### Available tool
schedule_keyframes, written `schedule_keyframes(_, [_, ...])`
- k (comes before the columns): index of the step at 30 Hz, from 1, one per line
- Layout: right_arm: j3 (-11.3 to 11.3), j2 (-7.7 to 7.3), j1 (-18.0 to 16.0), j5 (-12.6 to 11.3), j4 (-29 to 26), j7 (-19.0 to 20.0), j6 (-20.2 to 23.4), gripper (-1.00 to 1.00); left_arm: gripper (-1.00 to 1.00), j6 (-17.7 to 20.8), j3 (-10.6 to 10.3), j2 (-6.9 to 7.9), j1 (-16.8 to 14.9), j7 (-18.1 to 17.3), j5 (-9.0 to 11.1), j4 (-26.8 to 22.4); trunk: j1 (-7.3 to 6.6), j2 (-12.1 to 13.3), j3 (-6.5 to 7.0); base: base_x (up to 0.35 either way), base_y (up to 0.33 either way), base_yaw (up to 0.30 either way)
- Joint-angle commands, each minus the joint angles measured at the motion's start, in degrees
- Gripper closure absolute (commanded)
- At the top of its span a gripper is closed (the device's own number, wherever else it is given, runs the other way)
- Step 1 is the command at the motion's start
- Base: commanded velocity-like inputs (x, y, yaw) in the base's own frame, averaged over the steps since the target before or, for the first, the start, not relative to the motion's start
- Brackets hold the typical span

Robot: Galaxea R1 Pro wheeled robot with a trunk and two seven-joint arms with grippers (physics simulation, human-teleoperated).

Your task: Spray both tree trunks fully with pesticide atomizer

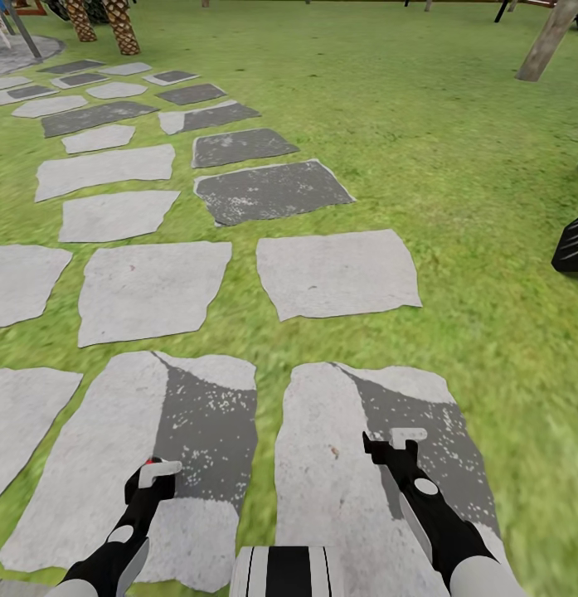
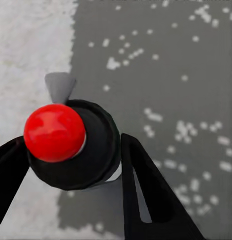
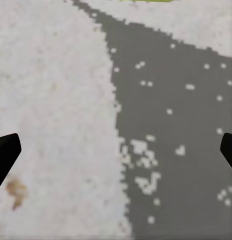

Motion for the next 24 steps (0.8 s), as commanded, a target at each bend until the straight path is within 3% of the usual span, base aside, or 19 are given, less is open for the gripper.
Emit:
schedule_keyframes(1, [0.0,0.0,-0.01,0.01,-0.01,0.0,0.0,-1.0,1.0,-0.01,-0.01,0.0,0.0,0.02,-0.05,-0.04,0.0,0.0,0.0,0.0,0.0,0.0])
schedule_keyframes(17, [0.0,0.0,-0.01,0.02,0.06,0.0,0.0,-1.0,1.0,-0.08,-0.04,0.03,0.0,0.02,0.03,-0.17,0.0,0.0,0.0,0.0,0.0,0.0])
schedule_keyframes(24, [0.0,0.0,-0.01,0.01,0.06,0.0,0.0,-1.0,1.0,-0.08,-0.1,-0.02,0.0,0.02,0.03,-0.21,-0.15,0.08,1.33,0.0,0.0,0.0])
